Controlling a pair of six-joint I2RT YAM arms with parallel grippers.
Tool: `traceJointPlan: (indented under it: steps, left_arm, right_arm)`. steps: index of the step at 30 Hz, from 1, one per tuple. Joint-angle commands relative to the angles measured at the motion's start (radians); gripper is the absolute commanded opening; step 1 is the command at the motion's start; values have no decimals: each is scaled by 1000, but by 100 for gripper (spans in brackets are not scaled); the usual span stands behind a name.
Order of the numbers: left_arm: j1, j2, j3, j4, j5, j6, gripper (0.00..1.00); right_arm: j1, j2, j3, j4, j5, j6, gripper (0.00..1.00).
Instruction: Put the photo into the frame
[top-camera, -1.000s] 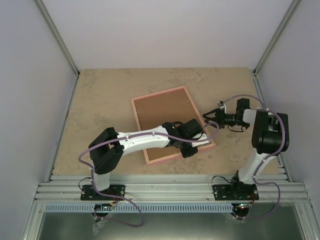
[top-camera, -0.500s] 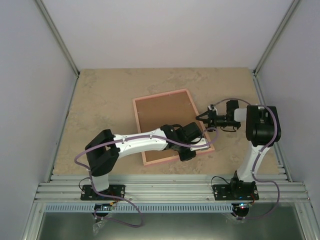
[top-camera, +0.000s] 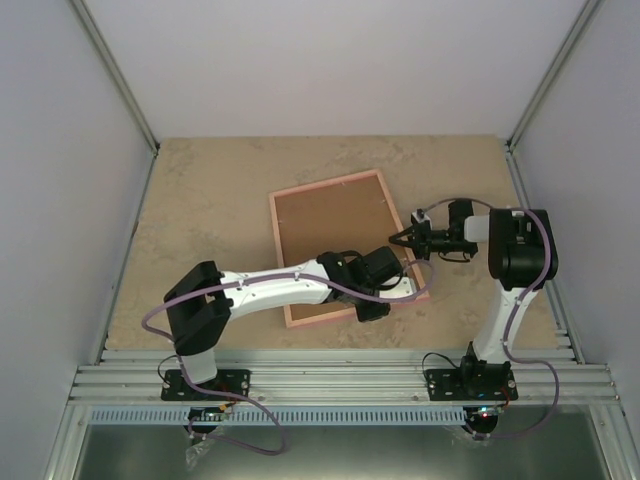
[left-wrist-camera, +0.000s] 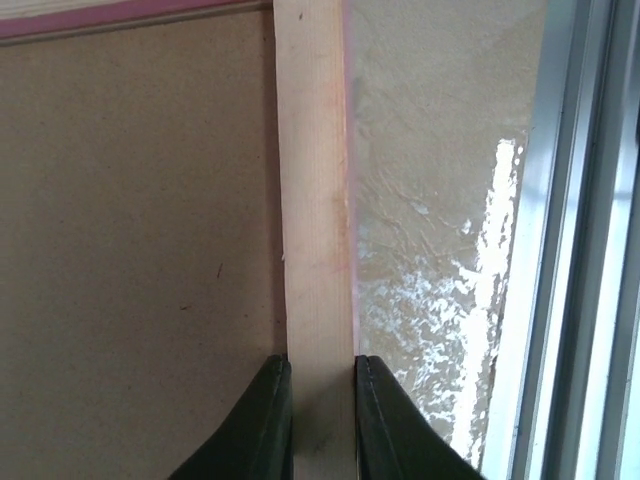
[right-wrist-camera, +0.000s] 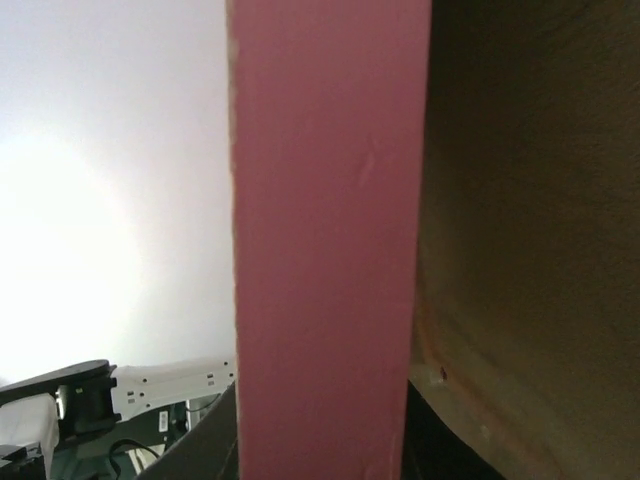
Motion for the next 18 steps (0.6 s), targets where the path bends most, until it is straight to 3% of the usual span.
traceJointPlan:
  steps: [1, 5, 11, 14, 18]
  left_arm:
    - [-9, -103, -6, 64, -124, 89, 19]
    - [0, -159, -11, 50, -190, 110, 54]
    - [154, -239, 76, -16, -94, 55, 90]
    - [269, -266, 138, -46, -14, 14, 99]
    - [433, -301, 203, -57, 75, -53, 99]
  right_arm:
    - [-3, -51, 25, 13, -53, -3, 1]
    - [-14, -93, 81, -48, -53, -51, 1]
    - [-43, -160, 264, -251, -13, -203, 1]
    - [-64, -197, 353, -291, -10, -219, 1]
    - [-89, -215, 557, -425, 41, -312, 0]
